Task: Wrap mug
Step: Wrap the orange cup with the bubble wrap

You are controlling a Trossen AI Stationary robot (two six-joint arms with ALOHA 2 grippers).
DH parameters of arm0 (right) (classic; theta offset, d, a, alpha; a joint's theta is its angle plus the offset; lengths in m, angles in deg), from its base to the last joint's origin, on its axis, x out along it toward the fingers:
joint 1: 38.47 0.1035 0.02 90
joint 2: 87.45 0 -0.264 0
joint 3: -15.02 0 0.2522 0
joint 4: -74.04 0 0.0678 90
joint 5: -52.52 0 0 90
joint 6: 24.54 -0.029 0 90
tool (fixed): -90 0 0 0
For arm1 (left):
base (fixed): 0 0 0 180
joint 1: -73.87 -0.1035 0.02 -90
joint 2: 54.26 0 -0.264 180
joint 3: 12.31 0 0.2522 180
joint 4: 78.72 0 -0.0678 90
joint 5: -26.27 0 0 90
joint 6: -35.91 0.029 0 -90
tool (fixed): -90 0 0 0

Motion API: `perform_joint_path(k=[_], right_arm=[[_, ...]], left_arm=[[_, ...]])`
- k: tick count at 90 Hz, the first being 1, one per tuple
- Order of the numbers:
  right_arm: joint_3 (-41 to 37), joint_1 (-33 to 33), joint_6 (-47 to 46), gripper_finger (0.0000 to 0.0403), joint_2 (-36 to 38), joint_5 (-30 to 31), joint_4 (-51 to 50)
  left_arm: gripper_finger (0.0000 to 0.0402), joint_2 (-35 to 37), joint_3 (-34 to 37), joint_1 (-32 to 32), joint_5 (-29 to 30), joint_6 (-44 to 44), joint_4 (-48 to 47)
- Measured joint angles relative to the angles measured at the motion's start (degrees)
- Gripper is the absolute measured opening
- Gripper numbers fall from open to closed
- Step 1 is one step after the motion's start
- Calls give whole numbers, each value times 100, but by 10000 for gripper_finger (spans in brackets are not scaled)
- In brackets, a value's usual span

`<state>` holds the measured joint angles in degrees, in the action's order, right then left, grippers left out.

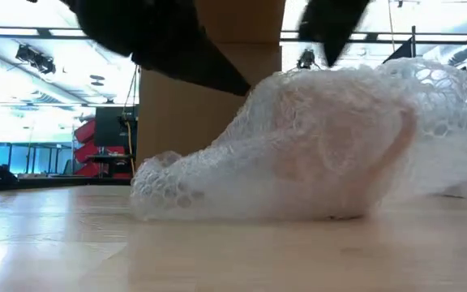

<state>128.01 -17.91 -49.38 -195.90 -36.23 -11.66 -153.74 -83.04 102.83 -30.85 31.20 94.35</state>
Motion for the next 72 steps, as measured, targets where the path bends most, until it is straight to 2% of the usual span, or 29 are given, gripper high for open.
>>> perform_joint_path(k=[7,19,43,55,72], right_arm=[[-84,95,-310,0,-15,47,-450],[-325,178,-510,0,-15,271,-388],[-922,128,95,0,-14,110,1716],[-1118,7,324,0,-40,105,2426],[-1187,-134,409,0,-143,-104,2461]], left_arm=[[133,10,0,41,-2,0,2],[133,10,0,61,-4,-2,9],[133,-92,0,20,-9,-22,271],[133,-260,0,-9,-7,15,562],[133,-518,0,-57,10,18,795]])
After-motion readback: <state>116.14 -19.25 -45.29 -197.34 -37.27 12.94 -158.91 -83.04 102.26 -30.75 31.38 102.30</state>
